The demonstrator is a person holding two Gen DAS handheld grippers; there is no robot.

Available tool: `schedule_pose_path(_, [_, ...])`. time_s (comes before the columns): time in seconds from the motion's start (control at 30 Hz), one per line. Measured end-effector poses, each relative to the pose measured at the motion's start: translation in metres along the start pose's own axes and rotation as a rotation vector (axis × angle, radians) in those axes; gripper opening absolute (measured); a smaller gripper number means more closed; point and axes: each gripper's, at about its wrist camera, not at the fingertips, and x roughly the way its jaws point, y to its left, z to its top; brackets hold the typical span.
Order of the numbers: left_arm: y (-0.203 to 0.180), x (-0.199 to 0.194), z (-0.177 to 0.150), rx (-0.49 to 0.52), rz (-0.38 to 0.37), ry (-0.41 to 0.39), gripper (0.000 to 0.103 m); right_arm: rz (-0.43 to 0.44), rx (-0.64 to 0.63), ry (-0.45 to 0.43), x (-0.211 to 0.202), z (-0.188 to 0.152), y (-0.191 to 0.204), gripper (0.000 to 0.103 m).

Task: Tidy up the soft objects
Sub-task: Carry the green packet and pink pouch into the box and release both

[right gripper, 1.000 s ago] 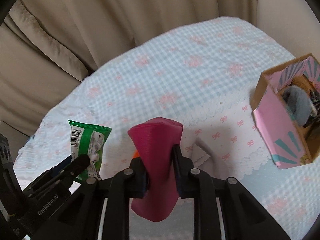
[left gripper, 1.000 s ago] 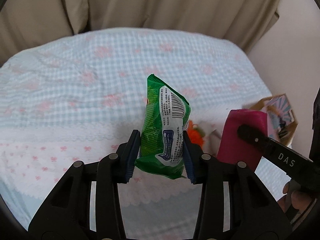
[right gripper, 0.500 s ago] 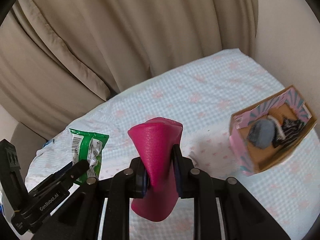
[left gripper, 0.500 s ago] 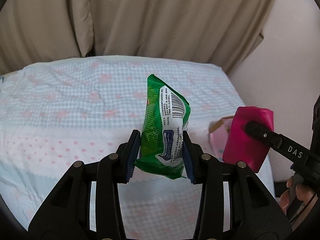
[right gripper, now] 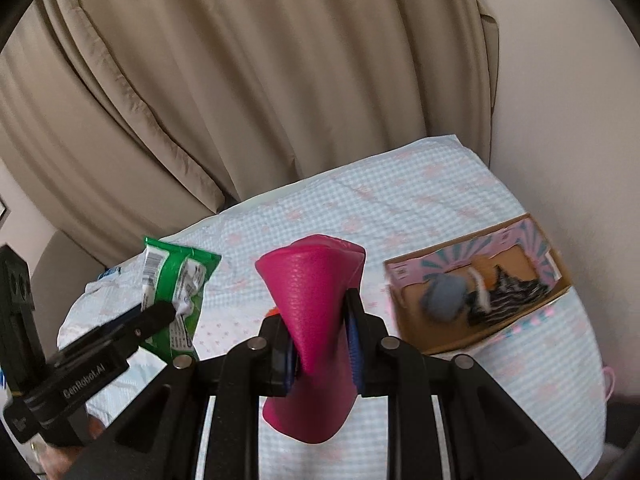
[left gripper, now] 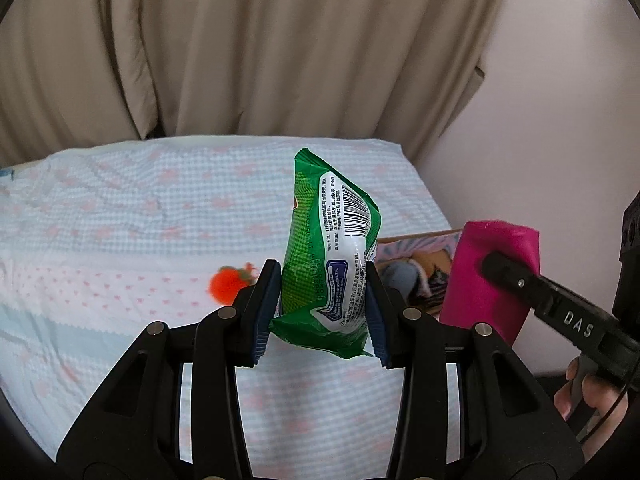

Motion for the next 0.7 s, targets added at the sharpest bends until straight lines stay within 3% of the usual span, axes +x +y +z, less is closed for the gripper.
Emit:
schedule_pose_path(0.37, [-0.140, 0.038, -0.004, -0.008, -0.018, 0.009, 0.037, 0.021, -0.030, 0.007, -0.041, 0.032, -0.132, 0.020])
schedule_pose_path(0.53, [-0.184, 0.072, -0.005, 0.000, -0.027, 0.062, 0.037, 0.004, -0.021, 0.034, -0.037, 0.049, -0.186, 0.020])
schedule_pose_path(0.7, [-0.214, 0.125, -0.003, -0.007, -0.032, 0.137, 0.037, -0.020, -0.015, 0.090, -0.007, 0.066, -0.237, 0.020])
